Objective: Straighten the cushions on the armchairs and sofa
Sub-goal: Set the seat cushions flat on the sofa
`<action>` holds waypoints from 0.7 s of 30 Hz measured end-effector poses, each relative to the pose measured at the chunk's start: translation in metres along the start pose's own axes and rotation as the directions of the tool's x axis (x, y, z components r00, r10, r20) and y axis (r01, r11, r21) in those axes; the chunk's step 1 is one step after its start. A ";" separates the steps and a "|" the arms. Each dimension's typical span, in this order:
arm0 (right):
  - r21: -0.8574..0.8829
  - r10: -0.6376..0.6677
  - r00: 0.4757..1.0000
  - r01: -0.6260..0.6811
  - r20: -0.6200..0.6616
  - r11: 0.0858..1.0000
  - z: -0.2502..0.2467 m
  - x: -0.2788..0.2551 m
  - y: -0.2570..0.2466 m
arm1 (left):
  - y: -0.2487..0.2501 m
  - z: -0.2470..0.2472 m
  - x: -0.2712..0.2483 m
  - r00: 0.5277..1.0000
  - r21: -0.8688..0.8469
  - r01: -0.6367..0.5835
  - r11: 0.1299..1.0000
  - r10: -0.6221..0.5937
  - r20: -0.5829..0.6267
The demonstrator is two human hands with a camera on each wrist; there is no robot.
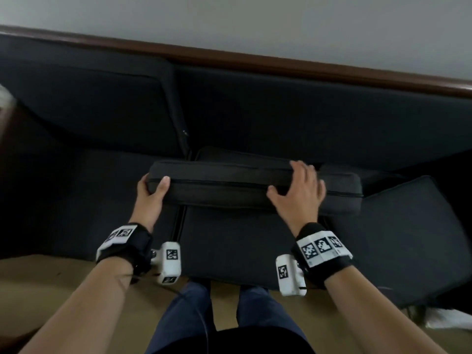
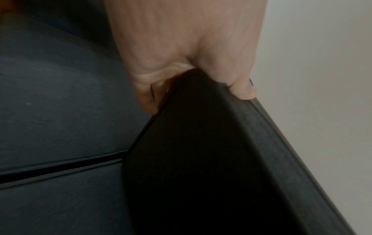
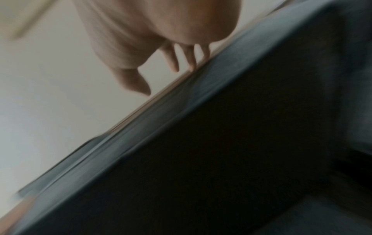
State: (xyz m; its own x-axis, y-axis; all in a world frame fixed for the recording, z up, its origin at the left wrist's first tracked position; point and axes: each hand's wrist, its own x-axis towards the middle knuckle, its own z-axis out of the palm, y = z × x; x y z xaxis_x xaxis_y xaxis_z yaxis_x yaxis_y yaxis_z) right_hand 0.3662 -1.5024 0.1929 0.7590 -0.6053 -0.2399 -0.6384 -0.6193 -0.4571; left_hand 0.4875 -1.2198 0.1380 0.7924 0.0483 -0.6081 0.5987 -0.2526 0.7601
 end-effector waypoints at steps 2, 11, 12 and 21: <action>-0.033 -0.178 0.973 0.184 0.144 0.982 0.019 -0.006 -0.036 | -0.002 -0.007 0.005 1.000 0.018 -0.005 1.000 0.004 0.029; -0.493 -0.318 0.838 0.524 0.443 0.695 0.117 -0.039 -0.150 | -0.012 -0.053 0.001 0.981 0.239 -0.051 0.970 0.004 0.192; -0.526 -0.310 0.845 0.518 0.436 0.675 0.122 -0.043 -0.154 | -0.014 -0.061 0.002 0.973 0.273 -0.071 0.959 0.006 0.230; -0.442 -0.319 0.871 0.470 0.374 0.764 0.097 -0.052 -0.148 | -0.022 -0.125 0.007 0.916 0.420 -0.211 0.883 0.029 0.400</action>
State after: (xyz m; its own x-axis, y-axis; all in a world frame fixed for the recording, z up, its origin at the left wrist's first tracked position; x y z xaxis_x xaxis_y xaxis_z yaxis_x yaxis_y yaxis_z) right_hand 0.4336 -1.3312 0.1900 0.9124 -0.1427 -0.3837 -0.1881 -0.9786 -0.0831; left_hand 0.4943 -1.0932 0.1455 0.6964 -0.3497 -0.6267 0.3120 -0.6389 0.7032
